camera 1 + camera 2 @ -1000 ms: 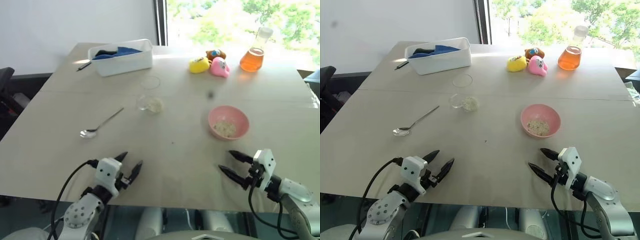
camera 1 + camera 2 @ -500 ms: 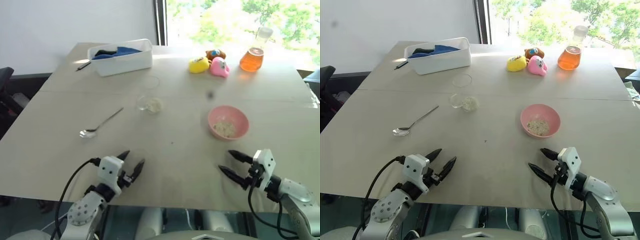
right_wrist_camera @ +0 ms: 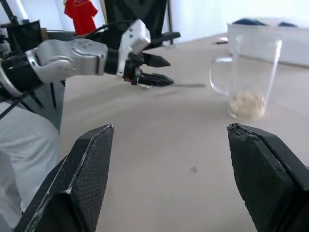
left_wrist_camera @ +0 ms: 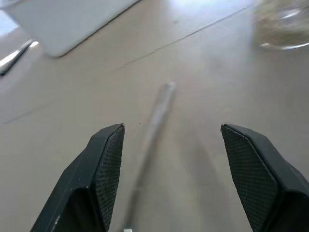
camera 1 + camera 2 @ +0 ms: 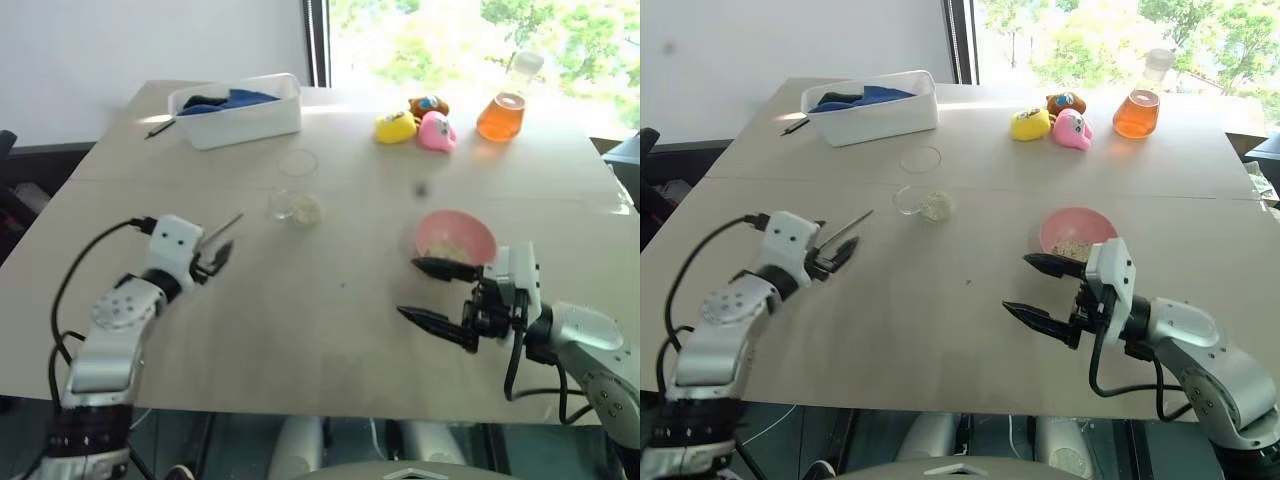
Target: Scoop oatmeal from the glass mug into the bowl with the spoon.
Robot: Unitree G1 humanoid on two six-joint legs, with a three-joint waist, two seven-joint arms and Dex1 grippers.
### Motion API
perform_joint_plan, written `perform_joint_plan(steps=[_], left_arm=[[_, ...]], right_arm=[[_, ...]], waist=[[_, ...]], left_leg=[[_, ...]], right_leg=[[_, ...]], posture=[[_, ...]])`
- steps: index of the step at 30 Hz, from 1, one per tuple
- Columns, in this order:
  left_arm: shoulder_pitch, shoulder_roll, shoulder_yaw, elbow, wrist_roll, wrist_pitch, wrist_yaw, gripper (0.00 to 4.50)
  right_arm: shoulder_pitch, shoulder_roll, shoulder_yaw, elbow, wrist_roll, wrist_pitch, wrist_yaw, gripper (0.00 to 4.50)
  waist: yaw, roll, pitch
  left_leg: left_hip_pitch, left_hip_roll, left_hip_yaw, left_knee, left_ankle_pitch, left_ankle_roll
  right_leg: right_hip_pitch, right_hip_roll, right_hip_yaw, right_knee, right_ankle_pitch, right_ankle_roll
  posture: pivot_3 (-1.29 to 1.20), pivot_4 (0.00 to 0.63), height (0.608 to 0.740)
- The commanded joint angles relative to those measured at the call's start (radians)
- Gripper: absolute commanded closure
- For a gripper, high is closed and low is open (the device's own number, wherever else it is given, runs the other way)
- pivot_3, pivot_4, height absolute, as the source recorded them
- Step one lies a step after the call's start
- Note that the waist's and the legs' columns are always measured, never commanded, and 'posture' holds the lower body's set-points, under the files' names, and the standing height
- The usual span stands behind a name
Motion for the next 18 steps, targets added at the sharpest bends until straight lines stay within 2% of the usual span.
perform_joint_plan(steps=[1,8,14,16,18], left_arm=[[-0.028,0.037,-0.028,0.081,0.052,0.000,-0.027,1.23],[-0.080,0.065,-0.068,0.228,0.058,-0.004,-0.125,1.23],[-0.067,0.080,-0.033,0.259,-0.042,0.128,-0.260,1.23],[-0.093,0.075,-0.023,0.323,-0.078,0.165,-0.306,1.23],[-0.139,0.083,-0.050,0.440,-0.045,0.118,-0.320,1.23]], right_arm=[[-0.020,0.001,0.009,-0.036,0.017,0.014,-0.015,0.69],[-0.006,0.008,0.012,-0.013,-0.020,-0.011,-0.015,0.69],[0.004,0.025,0.026,0.003,-0.048,-0.034,-0.016,0.69],[0.002,0.035,0.034,0.006,-0.055,-0.038,-0.018,0.69],[-0.003,0.040,0.039,0.013,-0.062,-0.042,-0.014,0.69]], waist=[[0.002,0.000,0.000],[0.004,-0.001,-0.001],[-0.002,0.000,-0.001],[-0.001,0.000,-0.002],[-0.001,0.001,-0.002]], left_leg=[[-0.002,0.000,0.000,0.000,0.000,0.000],[-0.003,0.000,-0.002,0.002,0.000,0.000],[-0.001,0.000,-0.001,0.002,0.000,0.000],[-0.001,0.000,0.000,0.002,0.000,0.000],[0.000,0.000,0.000,0.002,0.000,0.000]], right_leg=[[-0.001,-0.001,0.000,0.000,0.000,0.000],[-0.002,-0.003,-0.002,0.001,0.000,0.000],[-0.001,-0.003,-0.001,0.003,0.000,0.000],[-0.001,-0.003,-0.001,0.003,0.000,0.000],[-0.001,-0.001,-0.001,0.004,0.000,0.000]], posture=[[0.00,0.150,0.740],[0.00,0.150,0.740],[0.00,0.150,0.740],[0.00,0.150,0.740],[0.00,0.150,0.740]])
